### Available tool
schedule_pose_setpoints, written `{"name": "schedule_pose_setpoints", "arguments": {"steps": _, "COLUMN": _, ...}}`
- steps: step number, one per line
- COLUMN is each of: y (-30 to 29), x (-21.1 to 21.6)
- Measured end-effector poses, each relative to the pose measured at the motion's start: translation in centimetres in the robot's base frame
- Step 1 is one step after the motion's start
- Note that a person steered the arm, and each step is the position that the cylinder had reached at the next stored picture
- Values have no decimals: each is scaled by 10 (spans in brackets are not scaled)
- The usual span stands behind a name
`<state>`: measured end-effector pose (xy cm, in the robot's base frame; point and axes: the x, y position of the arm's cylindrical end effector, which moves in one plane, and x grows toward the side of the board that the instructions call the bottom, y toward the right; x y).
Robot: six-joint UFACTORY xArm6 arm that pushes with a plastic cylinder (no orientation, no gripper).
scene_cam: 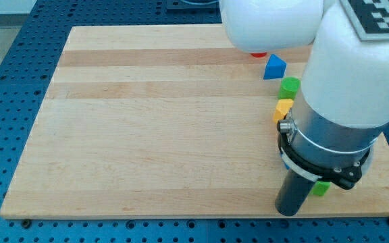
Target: Point your arm at yellow heart
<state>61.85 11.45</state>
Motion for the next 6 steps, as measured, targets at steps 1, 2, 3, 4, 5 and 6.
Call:
{"name": "schedule_pose_setpoints", "arguments": {"steps": 1, "y": 8, "x": 0}}
{"name": "schedule_pose_setpoints", "arguments": {"steps": 2, "y": 23, "x": 0}}
{"name": "schedule_pose_setpoints", "arguments": {"steps": 3, "y": 38, "x": 0}}
{"name": "schedule_pose_setpoints", "arguments": {"steps": 4, "y": 61, "x": -1}}
{"name": "schedule_pose_setpoints", "arguments": {"steps": 5, "y": 74, "x": 0}}
{"name": "schedule_pose_setpoints", "arguments": {"steps": 6, "y": 86, "x": -11}}
